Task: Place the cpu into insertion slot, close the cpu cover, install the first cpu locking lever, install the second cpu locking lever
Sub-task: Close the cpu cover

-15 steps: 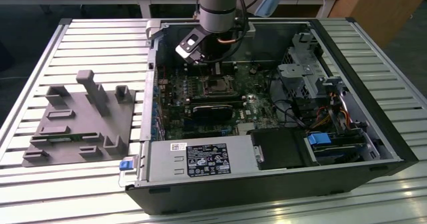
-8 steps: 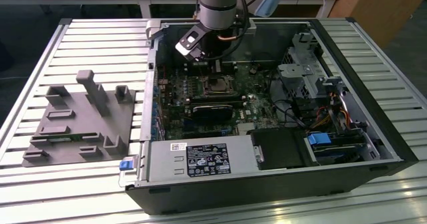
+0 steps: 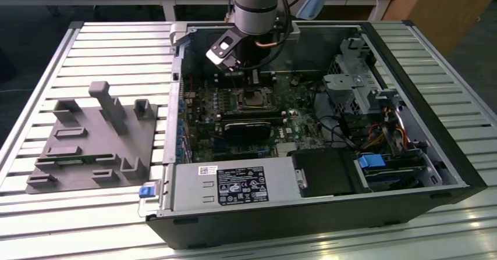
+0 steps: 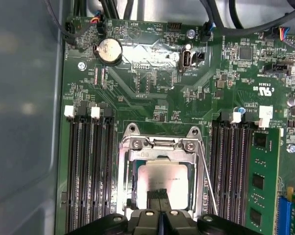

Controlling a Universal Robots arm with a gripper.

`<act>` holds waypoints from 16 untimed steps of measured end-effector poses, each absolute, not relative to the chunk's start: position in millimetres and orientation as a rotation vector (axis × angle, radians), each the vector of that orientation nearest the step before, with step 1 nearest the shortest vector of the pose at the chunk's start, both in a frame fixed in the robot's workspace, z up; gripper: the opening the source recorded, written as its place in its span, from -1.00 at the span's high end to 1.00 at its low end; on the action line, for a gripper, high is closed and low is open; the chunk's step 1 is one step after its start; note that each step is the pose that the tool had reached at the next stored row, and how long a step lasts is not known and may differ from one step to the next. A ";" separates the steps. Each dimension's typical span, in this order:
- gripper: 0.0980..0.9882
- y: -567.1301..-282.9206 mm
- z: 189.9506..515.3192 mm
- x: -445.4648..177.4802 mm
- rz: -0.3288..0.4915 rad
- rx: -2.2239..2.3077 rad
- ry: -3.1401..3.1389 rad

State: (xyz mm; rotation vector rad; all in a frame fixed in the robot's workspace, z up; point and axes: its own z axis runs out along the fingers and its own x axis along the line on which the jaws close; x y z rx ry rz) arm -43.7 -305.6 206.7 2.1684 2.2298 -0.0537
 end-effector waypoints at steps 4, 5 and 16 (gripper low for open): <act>0.98 -305.6 206.3 -46.8 -0.054 2.168 2.230; 0.98 -305.6 206.1 -47.4 -0.054 2.168 2.230; 0.98 -305.7 199.9 -48.5 -0.055 2.168 2.230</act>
